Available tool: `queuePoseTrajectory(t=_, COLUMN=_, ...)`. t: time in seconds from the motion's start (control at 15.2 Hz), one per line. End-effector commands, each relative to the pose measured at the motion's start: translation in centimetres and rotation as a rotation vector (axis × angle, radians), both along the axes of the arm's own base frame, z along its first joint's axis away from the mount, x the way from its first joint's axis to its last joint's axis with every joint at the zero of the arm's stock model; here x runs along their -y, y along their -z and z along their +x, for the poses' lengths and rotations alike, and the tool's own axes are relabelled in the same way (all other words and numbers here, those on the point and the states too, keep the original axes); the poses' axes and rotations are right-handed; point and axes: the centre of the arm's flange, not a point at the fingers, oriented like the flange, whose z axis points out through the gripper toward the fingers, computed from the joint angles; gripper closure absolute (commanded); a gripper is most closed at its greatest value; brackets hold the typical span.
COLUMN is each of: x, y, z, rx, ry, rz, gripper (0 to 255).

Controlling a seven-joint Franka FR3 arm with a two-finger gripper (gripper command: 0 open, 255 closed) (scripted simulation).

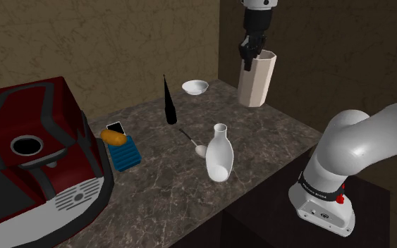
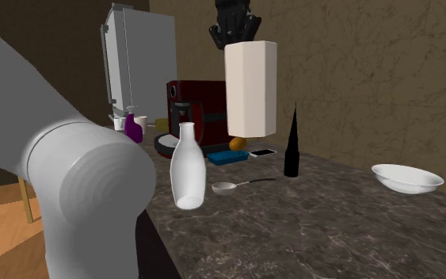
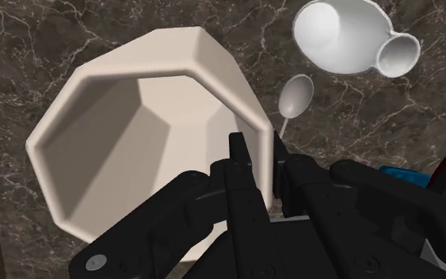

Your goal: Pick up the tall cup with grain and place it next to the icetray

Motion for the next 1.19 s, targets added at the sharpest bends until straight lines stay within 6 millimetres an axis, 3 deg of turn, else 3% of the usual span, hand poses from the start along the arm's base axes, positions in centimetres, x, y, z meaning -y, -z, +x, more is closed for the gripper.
queuePoseTrajectory(t=0.0, x=-1.7, y=-0.1, z=2.2, rx=0.001, ry=0.001, rz=0.001, gripper=255)
queuePoseTrajectory(t=1.12, x=-16.3, y=-0.2, z=19.3, rx=0.001, ry=0.001, rz=0.001, gripper=255)
